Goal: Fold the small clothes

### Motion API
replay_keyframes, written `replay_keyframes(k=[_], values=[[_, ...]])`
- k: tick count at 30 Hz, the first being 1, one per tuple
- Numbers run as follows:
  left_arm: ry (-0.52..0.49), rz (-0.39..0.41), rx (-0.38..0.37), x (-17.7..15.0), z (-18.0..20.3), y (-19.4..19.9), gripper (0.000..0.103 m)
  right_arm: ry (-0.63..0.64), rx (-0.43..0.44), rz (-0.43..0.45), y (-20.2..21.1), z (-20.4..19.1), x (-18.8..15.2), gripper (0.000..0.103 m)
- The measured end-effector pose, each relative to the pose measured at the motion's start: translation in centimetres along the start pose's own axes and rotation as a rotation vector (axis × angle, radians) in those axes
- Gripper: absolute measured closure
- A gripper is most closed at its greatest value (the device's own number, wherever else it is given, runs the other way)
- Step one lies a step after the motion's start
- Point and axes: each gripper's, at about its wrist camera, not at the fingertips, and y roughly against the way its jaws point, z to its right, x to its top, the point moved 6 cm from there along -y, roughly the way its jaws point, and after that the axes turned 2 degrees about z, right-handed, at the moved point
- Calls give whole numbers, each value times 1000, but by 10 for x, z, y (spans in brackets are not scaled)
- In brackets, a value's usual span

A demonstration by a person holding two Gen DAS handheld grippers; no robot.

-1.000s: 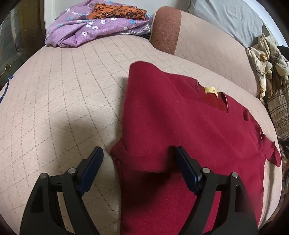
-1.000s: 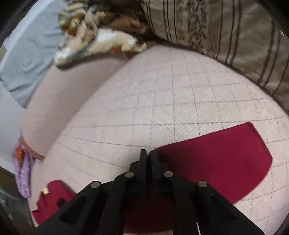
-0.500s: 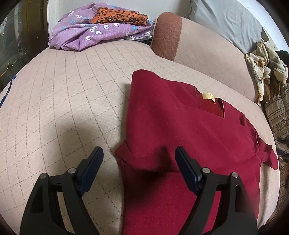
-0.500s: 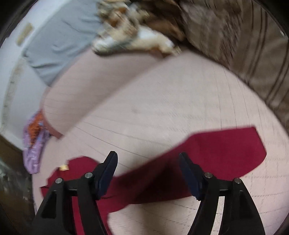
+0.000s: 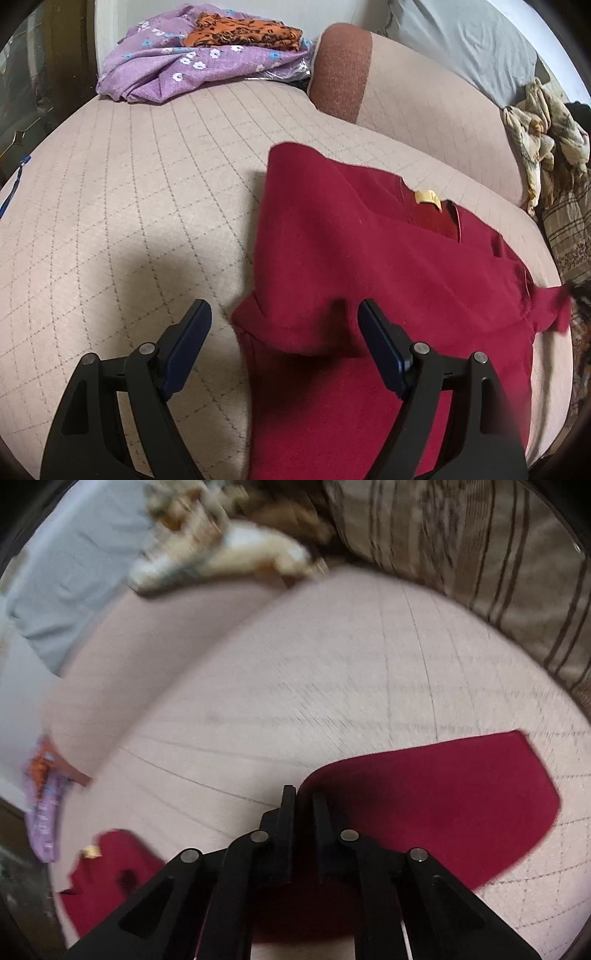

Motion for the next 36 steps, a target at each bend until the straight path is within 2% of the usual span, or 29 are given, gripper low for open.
replay_keyframes(k=[3, 5, 9, 11, 13, 16, 17, 19, 20, 24, 29, 33, 36], values=[[24, 18, -5, 4, -4, 4, 21, 52, 143, 87, 50, -34, 6, 97], [43, 39, -12, 8, -7, 9, 21, 135, 252, 119, 82, -74, 8, 97], [73, 77, -34, 14, -12, 18, 21, 362, 449, 93, 126, -177, -22, 97], [85, 87, -48, 15, -14, 20, 21, 484, 534, 35, 131, -228, -58, 97], [90, 87, -60, 16, -14, 19, 21, 596, 598, -47, 120, -274, -109, 97], [82, 82, -85, 17, -10, 18, 21, 703, 610, -178, 82, -310, -181, 90], [71, 83, -95, 16, -7, 18, 21, 731, 585, -242, 61, -314, -205, 90], [46, 92, -115, 17, 0, 21, 21, 763, 512, -388, 30, -310, -245, 80], [32, 100, -121, 17, 3, 22, 21, 765, 490, -416, 24, -302, -254, 73], [-7, 110, -144, 17, 16, 24, 20, 703, 489, -390, 34, -270, -247, 53], [-72, 149, -153, 32, 36, 26, 20, 608, 475, -323, 56, -223, -212, 39], [-140, 164, -135, 62, 59, 6, 20, 496, 493, -291, 59, -198, -182, 37], [-167, 105, -117, 80, 73, -26, 20, 412, 524, -284, 53, -188, -171, 37]])
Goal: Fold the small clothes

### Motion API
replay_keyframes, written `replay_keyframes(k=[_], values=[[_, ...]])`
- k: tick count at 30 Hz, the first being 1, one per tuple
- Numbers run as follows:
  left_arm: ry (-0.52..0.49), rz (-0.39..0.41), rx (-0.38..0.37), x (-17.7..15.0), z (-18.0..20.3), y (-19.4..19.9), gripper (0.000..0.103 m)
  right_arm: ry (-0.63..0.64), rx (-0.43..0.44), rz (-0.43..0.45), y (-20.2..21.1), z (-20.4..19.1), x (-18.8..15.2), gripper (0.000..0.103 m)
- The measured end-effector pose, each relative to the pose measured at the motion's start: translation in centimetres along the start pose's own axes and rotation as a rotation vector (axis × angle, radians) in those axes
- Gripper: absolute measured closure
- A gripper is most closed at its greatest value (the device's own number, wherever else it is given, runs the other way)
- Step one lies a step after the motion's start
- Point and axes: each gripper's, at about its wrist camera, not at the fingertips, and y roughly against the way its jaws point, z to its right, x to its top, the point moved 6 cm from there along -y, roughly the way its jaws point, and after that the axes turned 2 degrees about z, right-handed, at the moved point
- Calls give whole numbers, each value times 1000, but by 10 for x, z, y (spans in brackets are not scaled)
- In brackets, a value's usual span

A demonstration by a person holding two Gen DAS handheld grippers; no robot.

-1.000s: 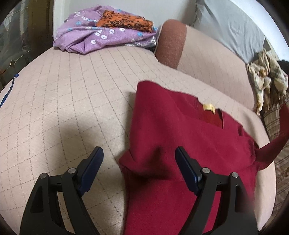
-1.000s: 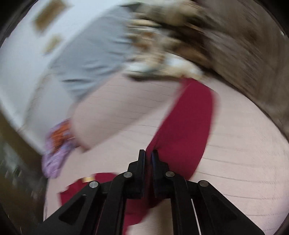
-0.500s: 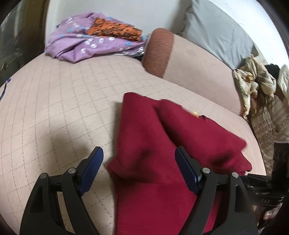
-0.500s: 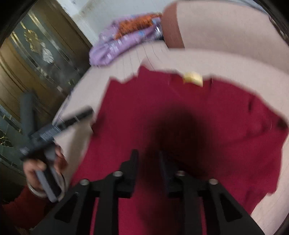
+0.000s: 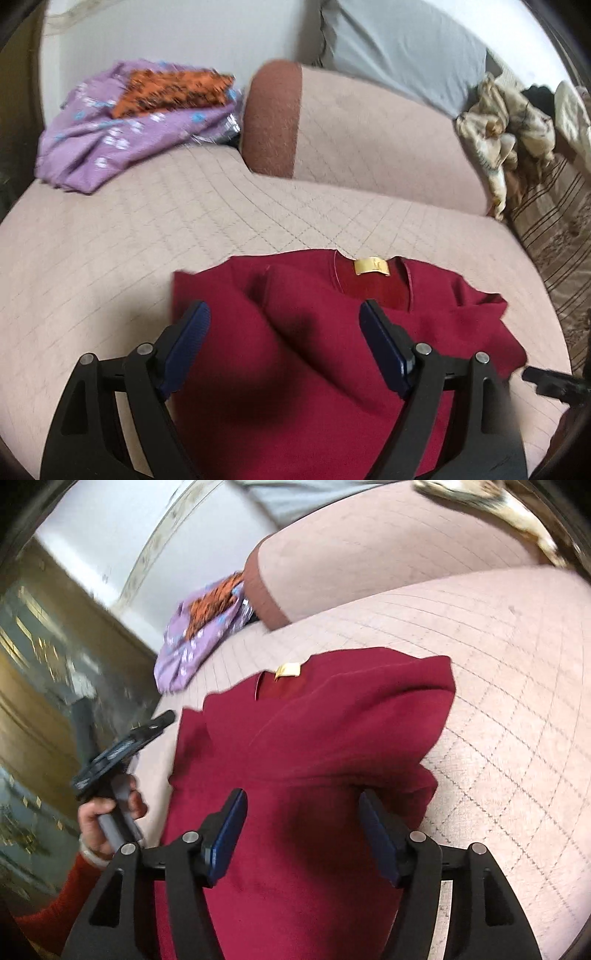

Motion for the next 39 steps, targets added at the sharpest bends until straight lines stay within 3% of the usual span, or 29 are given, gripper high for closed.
replay_keyframes(k=[4, 5, 6, 7, 8, 14, 16, 18, 20, 23, 28, 29, 30, 32, 33, 35, 39], values=[[-22, -107, 29, 3, 5, -38, 20, -41, 31, 3, -2, 14, 2, 37], [-30, -115, 25, 3, 9, -40, 29, -46, 33, 0, -4, 16, 3, 38], [-45, -127, 9, 5, 14, -41, 43, -48, 35, 0, -4, 18, 4, 38], [-63, -156, 1, 7, 21, -42, 79, -47, 36, -1, -5, 19, 5, 38], [-70, -172, -4, 9, 25, -39, 96, -45, 37, 1, -5, 19, 6, 38], [24, -72, -167, 39, 37, 33, 96, -3, -9, 10, -5, 20, 6, 39], [69, -64, -172, 39, 27, 53, 96, 37, -54, 5, -6, 19, 3, 39], [80, -52, -130, 29, 13, 65, 96, 115, -124, -15, -7, 13, -2, 38], [68, -59, -78, 13, 1, 61, 96, 217, -194, -32, -6, 6, -8, 36], [103, -143, -52, -13, -15, 34, 96, 316, -313, -17, -4, 6, -11, 36], [182, -165, -45, -34, -31, 11, 95, 269, -330, 2, -11, 21, -8, 38], [203, -168, -57, -36, -33, 11, 95, 270, -340, 23, -13, 24, -4, 47], [218, -170, -66, -36, -34, 11, 95, 281, -339, 25, -16, 24, -2, 62], [232, -175, -89, -33, -34, 14, 86, 311, -353, 35, -19, 25, 0, 68], [231, -178, -97, -32, -34, 16, 81, 317, -357, 50, -18, 23, 2, 79], [240, -170, -99, -30, -33, 22, 56, 306, -378, 85, -10, 22, 7, 86], [274, -158, -113, -31, -40, 31, 47, 222, -469, 87, 2, 48, 10, 88]])
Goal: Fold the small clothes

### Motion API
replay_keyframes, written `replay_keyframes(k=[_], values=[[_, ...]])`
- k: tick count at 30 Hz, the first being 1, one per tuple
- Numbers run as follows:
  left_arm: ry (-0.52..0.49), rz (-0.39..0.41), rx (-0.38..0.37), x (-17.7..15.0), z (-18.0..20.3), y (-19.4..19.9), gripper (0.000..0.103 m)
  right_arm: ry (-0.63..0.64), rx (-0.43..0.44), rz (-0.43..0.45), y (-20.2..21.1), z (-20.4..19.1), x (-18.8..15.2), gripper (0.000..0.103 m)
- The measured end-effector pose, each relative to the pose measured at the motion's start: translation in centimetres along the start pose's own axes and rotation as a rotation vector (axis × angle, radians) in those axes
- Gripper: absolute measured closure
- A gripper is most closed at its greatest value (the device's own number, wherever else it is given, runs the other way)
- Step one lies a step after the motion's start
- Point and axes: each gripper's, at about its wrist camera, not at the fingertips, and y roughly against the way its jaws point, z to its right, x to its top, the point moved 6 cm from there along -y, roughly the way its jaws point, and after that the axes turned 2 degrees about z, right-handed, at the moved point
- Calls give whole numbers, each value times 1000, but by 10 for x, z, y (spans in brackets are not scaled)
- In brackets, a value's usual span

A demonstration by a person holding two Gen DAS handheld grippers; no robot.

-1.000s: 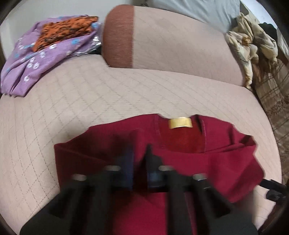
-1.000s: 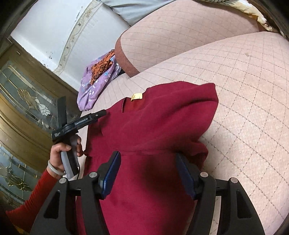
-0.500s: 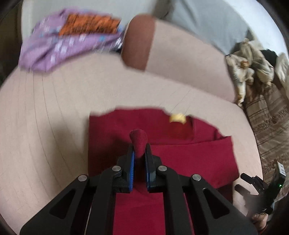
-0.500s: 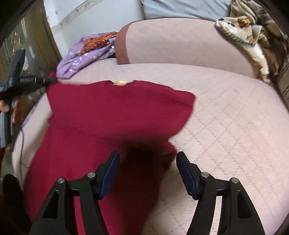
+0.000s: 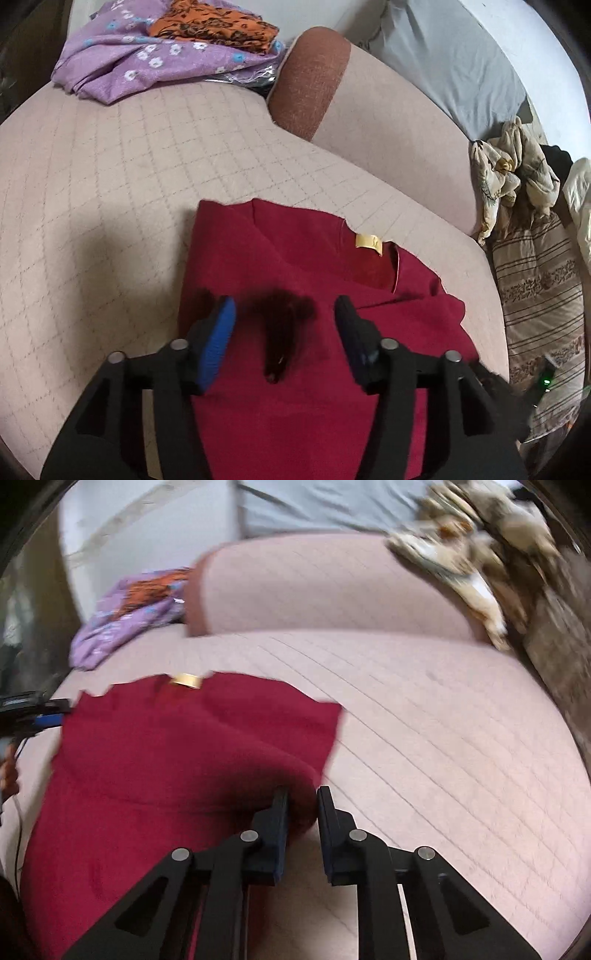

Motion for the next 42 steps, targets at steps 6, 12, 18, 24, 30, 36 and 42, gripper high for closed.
replay_keyframes(k=[6, 12, 18, 24, 30, 36, 42], values=[[-30, 6, 28, -15, -7, 18, 47, -125, 131, -79, 10, 15, -8, 70], [-100, -8, 3, -30, 15, 7, 45, -123, 209, 22, 30, -4, 15, 53], [-114, -54, 13, -40, 26, -27, 47, -92, 214, -10, 16, -25, 12, 53], [-155, 37, 28, -26, 34, -6, 93, -103, 226, -11, 9, -23, 11, 53], [-152, 45, 106, -24, 15, -8, 92, -57, 208, -2, 0, -40, 33, 51], [-85, 13, 123, -28, -2, -25, 82, -9, 64, -120, -70, -41, 39, 56], [-126, 42, 174, -29, -4, -19, 62, -78, 61, -106, -62, -21, 36, 53]])
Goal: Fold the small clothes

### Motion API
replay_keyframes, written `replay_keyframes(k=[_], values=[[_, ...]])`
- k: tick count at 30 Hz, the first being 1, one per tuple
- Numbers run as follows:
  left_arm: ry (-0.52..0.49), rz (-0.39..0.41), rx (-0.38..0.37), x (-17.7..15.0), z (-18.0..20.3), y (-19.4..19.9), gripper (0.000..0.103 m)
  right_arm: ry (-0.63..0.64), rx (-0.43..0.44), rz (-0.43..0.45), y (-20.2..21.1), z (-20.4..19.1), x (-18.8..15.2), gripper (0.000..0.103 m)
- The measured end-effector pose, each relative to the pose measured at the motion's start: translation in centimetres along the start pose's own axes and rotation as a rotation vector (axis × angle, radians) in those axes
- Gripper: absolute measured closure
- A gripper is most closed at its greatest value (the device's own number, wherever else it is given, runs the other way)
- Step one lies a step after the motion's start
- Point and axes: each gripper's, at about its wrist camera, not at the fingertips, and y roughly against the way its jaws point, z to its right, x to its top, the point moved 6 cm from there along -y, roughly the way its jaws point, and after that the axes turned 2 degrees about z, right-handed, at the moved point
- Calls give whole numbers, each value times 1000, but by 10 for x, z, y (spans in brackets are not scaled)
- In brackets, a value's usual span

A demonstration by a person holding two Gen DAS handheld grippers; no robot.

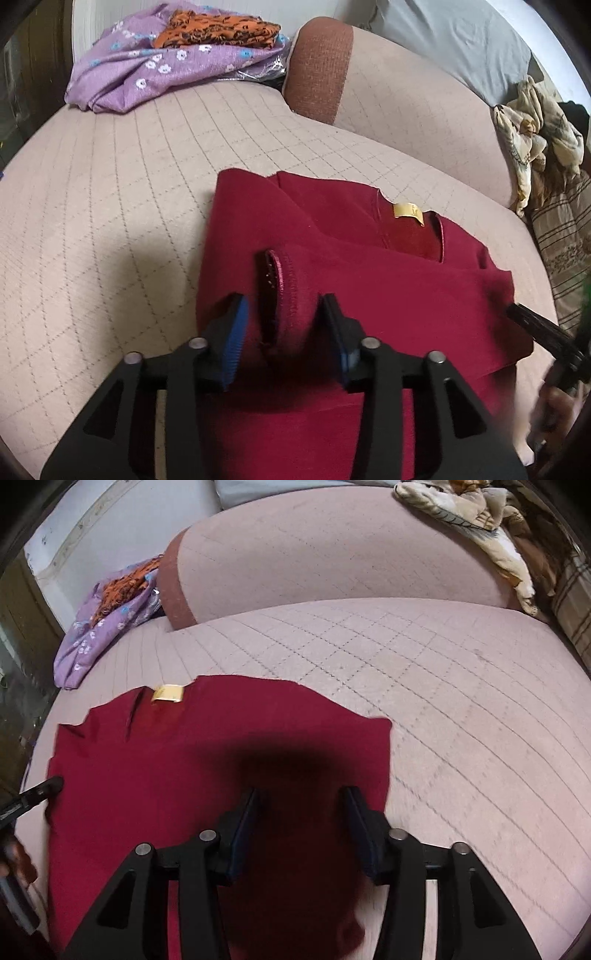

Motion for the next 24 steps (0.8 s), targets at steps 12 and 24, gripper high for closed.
replay_keyframes(k=[12, 24], values=[[-5, 9, 22, -6, -1, 10, 51, 79, -68, -56, 23, 2, -52, 51], [14, 10, 42, -6, -8, 7, 42, 60, 6, 41, 43, -19, -22, 51]])
